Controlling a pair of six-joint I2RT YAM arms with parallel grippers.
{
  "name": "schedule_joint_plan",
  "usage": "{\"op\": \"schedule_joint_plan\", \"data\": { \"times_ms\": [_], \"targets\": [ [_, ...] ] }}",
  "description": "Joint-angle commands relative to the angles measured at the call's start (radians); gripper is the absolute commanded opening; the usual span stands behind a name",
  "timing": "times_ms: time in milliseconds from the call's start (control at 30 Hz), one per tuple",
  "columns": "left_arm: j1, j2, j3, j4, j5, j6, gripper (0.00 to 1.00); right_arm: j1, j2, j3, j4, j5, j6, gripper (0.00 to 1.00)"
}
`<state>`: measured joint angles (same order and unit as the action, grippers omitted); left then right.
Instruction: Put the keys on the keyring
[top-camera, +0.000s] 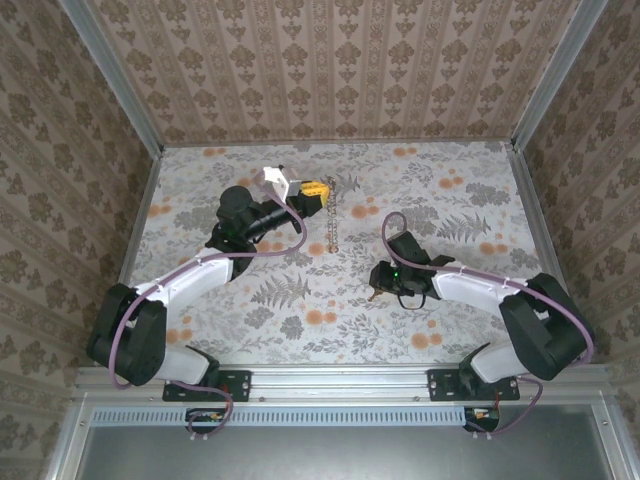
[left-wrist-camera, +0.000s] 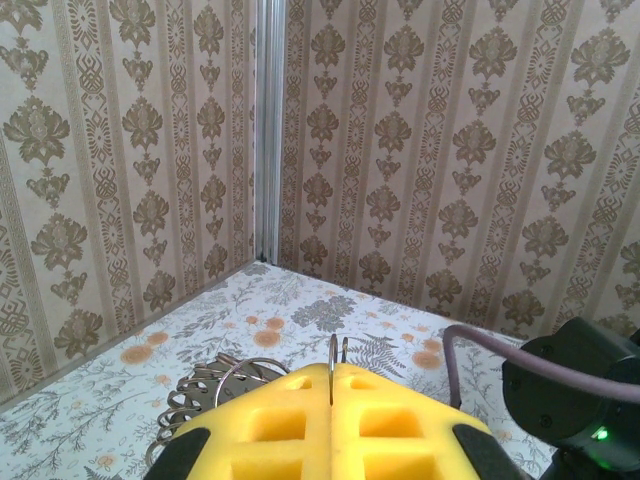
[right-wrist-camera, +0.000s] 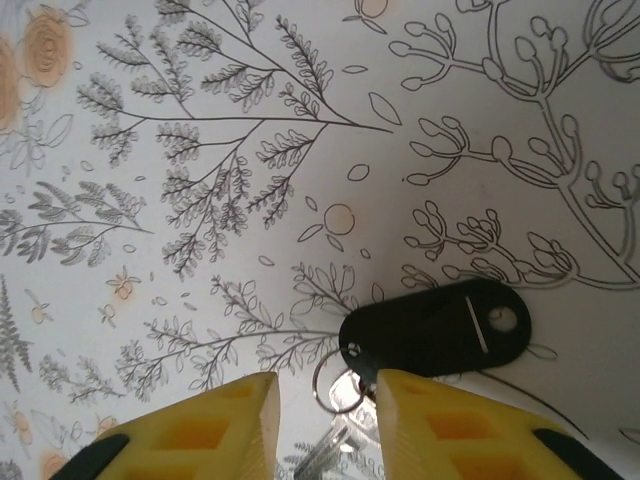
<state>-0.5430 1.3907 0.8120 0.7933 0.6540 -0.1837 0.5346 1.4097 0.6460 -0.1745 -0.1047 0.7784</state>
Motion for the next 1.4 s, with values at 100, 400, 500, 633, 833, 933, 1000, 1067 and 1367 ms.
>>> {"op": "schedule_joint_plan", "data": {
  "times_ms": [100,400,500,633,833,933,1000,1067,1367],
  "targets": [
    [-0.003,-0.008,0.007,0.047,0.007,-0.016,0.0,0.012,-0.072,0.05,-0.159,0.078,-0.074,0.39],
    [-0.003,-0.008,0.006,0.049,0.006,-0.014,0.0,0.091,0.017,0.173,-0.313,0.207,-0.162,0.4],
    [-0.003,-0.008,0.003,0.049,0.004,-0.014,0.0,0.116,0.056,0.206,-0.339,0.241,-0.177,0.39],
    [-0.003,-0.012,0.001,0.049,0.001,-0.011,0.0,0.14,0.096,0.231,-0.357,0.273,-0.187,0.38],
    [-0.002,-0.016,-0.001,0.046,-0.001,-0.008,0.0,0.17,0.143,0.259,-0.357,0.301,-0.202,0.37],
    [-0.002,-0.015,-0.002,0.046,-0.001,-0.007,0.0,0.178,0.161,0.268,-0.358,0.308,-0.204,0.36],
    [0.0,-0.016,-0.002,0.047,-0.001,-0.009,0.0,0.179,0.171,0.272,-0.357,0.309,-0.206,0.36],
    [0.0,-0.015,-0.002,0.046,-0.001,-0.008,0.0,0.181,0.182,0.277,-0.357,0.309,-0.208,0.35],
    [0.002,-0.018,-0.005,0.046,0.0,-0.008,0.0,0.182,0.216,0.28,-0.341,0.313,-0.207,0.3]
  ]
}}
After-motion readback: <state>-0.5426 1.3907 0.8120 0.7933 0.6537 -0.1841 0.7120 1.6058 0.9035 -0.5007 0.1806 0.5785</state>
